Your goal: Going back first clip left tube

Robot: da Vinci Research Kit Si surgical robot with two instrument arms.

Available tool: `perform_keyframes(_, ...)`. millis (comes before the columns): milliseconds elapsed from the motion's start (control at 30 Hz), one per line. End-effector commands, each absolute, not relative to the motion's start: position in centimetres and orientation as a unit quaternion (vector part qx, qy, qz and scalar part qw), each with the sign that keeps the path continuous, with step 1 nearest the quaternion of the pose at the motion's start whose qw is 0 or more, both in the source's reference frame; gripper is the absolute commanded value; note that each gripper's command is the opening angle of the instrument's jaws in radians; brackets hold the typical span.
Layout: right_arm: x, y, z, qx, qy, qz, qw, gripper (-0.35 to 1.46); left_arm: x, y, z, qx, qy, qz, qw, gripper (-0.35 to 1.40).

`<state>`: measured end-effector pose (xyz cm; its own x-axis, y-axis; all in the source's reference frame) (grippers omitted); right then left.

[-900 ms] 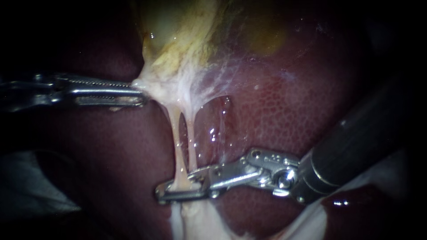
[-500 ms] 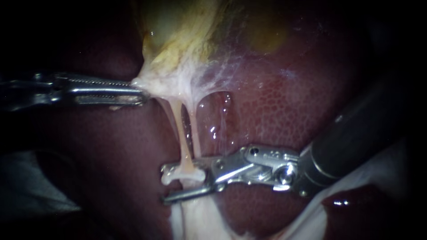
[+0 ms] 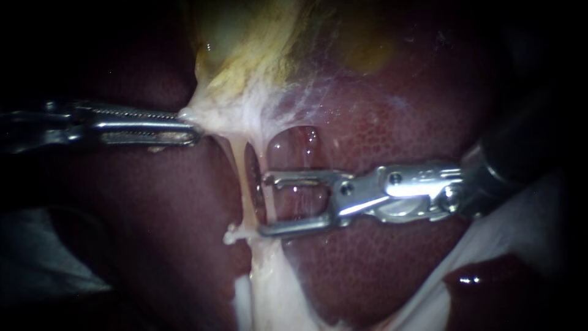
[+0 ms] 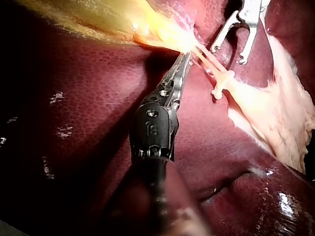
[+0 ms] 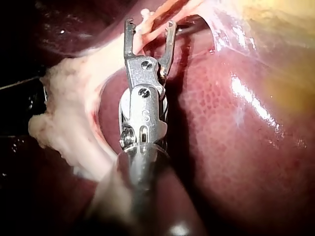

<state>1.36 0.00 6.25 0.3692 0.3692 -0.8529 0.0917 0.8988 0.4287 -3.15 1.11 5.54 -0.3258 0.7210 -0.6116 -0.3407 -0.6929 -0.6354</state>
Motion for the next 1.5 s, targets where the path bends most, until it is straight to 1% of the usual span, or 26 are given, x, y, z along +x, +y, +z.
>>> perform_keyframes(33, 1.28, -0.01, 6.20, 0.202, 0.545, 0.074, 0.810, 0.49, -3.14, 1.11, 5.53, -0.473, -0.201, 0.789, 0.336, -0.35)
perform_keyframes(167, 1.03, 0.01, 6.08, 0.192, 0.530, 0.056, 0.824, 0.48, -3.14, 1.12, 5.54, -0.473, -0.201, 0.789, 0.336, -0.35)
perform_keyframes(233, 0.91, 0.04, 6.04, 0.193, 0.529, 0.059, 0.824, 0.48, -3.14, 1.12, 5.54, -0.473, -0.201, 0.789, 0.336, -0.35)
perform_keyframes(367, 0.65, 0.14, 5.96, 0.180, 0.526, 0.061, 0.829, 0.48, -3.14, 1.12, 5.54, -0.473, -0.200, 0.789, 0.337, -0.35)
perform_keyframes(567, 0.46, 0.27, 5.89, 0.168, 0.522, 0.062, 0.834, 0.49, -3.14, 1.12, 5.54, -0.473, -0.200, 0.789, 0.337, -0.35)
perform_keyframes(833, 0.40, 0.28, 5.91, 0.164, 0.522, 0.058, 0.835, 0.50, -3.14, 1.14, 5.59, -0.473, -0.200, 0.789, 0.337, -0.35)
perform_keyframes(1000, 0.38, 0.28, 5.92, 0.162, 0.522, 0.056, 0.835, 0.50, -3.16, 1.15, 5.77, -0.473, -0.197, 0.790, 0.336, -0.35)
perform_keyframes(1233, 0.34, 0.29, 5.93, 0.162, 0.522, 0.056, 0.835, 0.50, -3.32, 1.12, 6.10, -0.473, -0.188, 0.793, 0.335, -0.35)
perform_keyframes(1500, 0.33, 0.30, 5.92, 0.161, 0.523, 0.053, 0.835, 0.50, -3.48, 1.10, 6.25, -0.475, -0.190, 0.792, 0.332, -0.35)
